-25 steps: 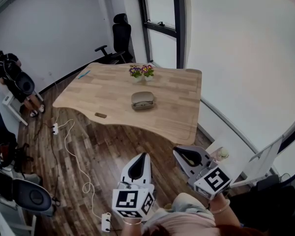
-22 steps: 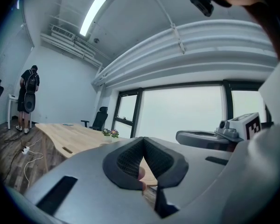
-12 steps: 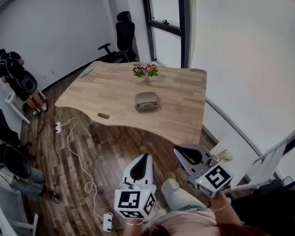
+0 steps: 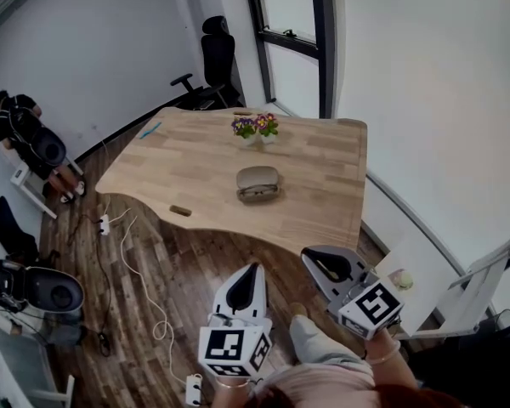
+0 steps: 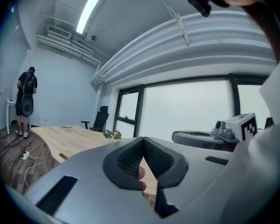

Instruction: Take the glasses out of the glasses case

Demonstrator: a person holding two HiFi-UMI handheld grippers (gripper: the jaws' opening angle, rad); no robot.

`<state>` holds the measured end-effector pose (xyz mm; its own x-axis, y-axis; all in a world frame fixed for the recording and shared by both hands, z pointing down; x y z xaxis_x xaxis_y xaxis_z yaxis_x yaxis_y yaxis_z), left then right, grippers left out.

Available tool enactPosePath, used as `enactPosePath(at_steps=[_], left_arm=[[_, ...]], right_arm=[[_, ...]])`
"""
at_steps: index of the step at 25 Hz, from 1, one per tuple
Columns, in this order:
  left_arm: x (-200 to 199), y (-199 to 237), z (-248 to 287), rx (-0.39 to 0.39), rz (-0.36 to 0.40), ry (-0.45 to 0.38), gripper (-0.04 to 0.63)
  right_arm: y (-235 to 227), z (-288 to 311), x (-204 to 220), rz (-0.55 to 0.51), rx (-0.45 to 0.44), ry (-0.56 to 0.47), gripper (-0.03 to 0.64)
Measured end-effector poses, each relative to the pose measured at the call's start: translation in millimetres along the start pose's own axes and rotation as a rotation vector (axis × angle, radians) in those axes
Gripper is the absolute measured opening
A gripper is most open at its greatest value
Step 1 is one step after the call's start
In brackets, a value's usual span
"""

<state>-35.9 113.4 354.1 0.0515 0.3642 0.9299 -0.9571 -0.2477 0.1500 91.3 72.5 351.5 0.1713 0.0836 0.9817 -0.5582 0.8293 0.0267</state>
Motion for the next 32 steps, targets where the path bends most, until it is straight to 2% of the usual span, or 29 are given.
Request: enactPosePath(at_steps=[18,32], left_arm=[[-39,52,98,0.003,0.007,0.04,0.0],[-61,98,171,-0.03,-0.019,0.043,0.0]], right_arm=[[-90,88,-6,0.026,0.017,0.018,0.002],[-149,162,-9,-0.032,-0.027,0.063,0.002]])
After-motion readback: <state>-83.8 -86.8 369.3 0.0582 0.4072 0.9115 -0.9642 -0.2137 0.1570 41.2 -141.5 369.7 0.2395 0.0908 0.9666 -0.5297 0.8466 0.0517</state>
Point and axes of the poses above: the fingertips, and each gripper's own axes: z forward along the fingers, y to its left, x out of its underside, the point moved 4 cm from there along -z, backward along the fingers, and after that the axes turned 12 degrees about y, right-handed, at the moved point
